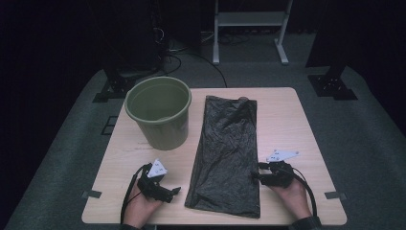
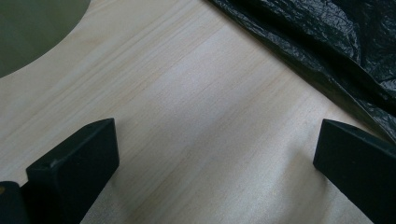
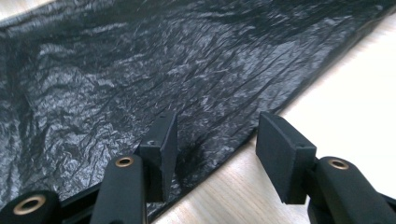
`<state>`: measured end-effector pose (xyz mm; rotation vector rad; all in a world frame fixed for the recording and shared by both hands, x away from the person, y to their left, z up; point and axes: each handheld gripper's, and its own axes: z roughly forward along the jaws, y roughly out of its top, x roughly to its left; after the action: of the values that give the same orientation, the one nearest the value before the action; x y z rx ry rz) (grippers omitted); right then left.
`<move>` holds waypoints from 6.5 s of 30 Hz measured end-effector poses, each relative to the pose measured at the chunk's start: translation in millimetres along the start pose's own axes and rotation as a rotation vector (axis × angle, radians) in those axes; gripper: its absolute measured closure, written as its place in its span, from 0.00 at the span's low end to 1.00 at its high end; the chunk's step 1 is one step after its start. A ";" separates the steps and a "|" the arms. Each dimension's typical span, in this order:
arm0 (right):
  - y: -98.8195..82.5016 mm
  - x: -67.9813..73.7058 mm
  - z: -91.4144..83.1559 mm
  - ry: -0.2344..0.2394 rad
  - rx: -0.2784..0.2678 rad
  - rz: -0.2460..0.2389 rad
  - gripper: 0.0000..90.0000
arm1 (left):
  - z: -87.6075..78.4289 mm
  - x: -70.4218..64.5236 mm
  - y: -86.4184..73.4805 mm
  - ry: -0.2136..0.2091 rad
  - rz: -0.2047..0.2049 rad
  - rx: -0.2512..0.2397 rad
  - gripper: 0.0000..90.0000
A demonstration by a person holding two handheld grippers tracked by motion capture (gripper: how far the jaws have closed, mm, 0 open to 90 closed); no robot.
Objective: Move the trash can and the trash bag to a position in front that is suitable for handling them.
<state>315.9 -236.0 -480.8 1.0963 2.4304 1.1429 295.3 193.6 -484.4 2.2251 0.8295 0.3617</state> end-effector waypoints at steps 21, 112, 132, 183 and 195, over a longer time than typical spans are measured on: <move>1.2 6.8 -4.8 -0.057 0.002 -0.065 1.00 | 0.0 0.0 0.0 0.000 0.001 0.001 0.00; -34.2 -38.5 -59.4 -0.162 0.011 0.062 0.59 | -0.3 -0.4 -0.3 0.001 0.000 0.000 0.00; -33.1 -32.0 -32.0 -0.181 0.014 0.053 0.11 | -10.9 -2.2 3.8 0.008 -0.002 -0.021 0.00; -33.2 -32.3 -32.1 -0.181 0.013 0.053 0.12 | -107.0 11.8 150.2 -0.085 0.061 -0.181 0.13; -33.2 -32.4 -32.1 -0.181 0.013 0.052 0.12 | -102.8 33.6 176.6 -0.062 0.078 -0.169 0.21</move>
<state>304.8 -290.9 -487.0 1.2178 2.2856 0.9968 352.0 176.7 -286.0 2.1040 0.6557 0.3844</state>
